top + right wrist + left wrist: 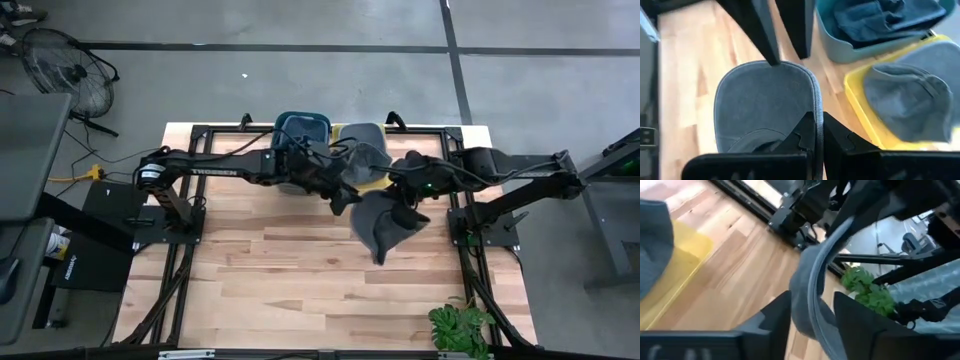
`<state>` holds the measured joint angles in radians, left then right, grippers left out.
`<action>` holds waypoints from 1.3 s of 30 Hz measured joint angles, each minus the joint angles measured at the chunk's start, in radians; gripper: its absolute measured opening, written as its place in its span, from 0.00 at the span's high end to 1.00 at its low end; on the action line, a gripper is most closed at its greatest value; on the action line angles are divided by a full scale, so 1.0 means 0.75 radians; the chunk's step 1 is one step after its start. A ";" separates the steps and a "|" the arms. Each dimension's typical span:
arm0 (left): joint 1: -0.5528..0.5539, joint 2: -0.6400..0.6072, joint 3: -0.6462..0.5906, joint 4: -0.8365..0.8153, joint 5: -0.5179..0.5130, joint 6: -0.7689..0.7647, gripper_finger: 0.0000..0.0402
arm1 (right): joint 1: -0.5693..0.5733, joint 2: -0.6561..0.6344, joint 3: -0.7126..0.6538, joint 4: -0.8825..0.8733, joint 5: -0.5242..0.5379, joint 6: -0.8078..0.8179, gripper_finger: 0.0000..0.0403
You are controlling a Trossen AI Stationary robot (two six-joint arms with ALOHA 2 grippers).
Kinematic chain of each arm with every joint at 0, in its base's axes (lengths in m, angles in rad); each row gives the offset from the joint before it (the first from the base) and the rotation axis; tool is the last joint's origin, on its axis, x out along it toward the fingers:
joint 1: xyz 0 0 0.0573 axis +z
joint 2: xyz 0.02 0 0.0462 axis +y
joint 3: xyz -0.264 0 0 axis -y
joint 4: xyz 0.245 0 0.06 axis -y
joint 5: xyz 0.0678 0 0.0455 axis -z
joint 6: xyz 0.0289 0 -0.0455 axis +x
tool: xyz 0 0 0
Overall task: Pick & Place hat
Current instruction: Put the gray cap into the yellow bin
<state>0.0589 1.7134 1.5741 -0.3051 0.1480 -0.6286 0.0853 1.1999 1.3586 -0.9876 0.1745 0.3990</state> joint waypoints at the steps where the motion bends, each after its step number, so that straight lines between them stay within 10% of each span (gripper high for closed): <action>1: 0.008 0.002 0.000 -0.001 -0.006 0.000 0.62 | 0.000 0.000 0.000 -0.017 0.012 0.003 0.99; 18: 0.009 -0.135 0.002 -0.121 -0.432 0.198 0.52 | -0.269 -0.194 -0.024 -0.061 0.126 -0.119 0.99; 30: -0.002 -0.128 -0.227 0.006 -0.454 0.121 0.52 | -0.703 -0.628 -0.529 0.283 -0.279 -0.204 0.99; 39: -0.030 -0.182 -0.466 0.436 -0.429 0.021 0.52 | -0.969 -0.588 -0.728 0.639 -0.601 -0.173 0.99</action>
<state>0.0364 1.5766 1.2249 0.0217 -0.1736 -0.6127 -0.6412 0.7593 0.8124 -0.5087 -0.2761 0.2691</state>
